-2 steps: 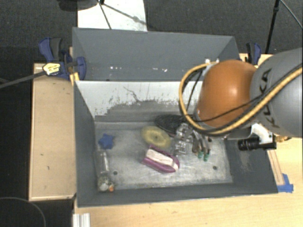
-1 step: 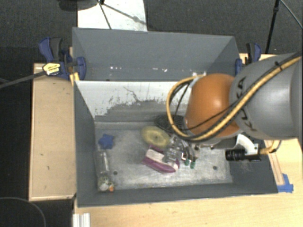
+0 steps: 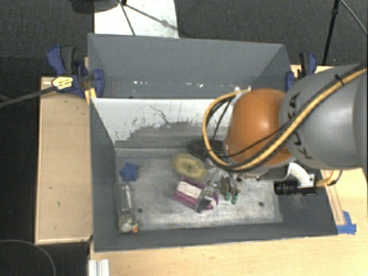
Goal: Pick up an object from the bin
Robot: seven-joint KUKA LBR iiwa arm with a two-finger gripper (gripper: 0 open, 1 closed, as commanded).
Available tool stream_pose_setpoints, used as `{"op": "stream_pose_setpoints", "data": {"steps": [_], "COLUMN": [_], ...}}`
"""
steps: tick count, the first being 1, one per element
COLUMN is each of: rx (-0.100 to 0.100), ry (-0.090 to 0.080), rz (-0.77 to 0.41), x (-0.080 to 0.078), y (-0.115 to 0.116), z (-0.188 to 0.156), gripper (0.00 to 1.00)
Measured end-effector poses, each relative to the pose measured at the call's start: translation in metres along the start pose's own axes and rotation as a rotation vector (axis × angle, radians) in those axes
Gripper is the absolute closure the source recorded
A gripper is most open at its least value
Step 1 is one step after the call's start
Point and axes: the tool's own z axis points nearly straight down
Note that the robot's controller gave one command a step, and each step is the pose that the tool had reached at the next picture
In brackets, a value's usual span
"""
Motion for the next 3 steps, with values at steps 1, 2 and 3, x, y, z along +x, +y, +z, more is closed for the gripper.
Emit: {"op": "stream_pose_setpoints", "data": {"steps": [1,2,3], "rx": [0.001,-0.002,-0.003], "ry": [0.0,-0.005,-0.006], "rz": [0.01,0.015,0.029], "x": [-0.016,-0.017,-0.024], "y": [0.019,0.02,0.015], "z": [0.089,0.084,-0.052], "gripper": [0.0,1.0,1.0]}}
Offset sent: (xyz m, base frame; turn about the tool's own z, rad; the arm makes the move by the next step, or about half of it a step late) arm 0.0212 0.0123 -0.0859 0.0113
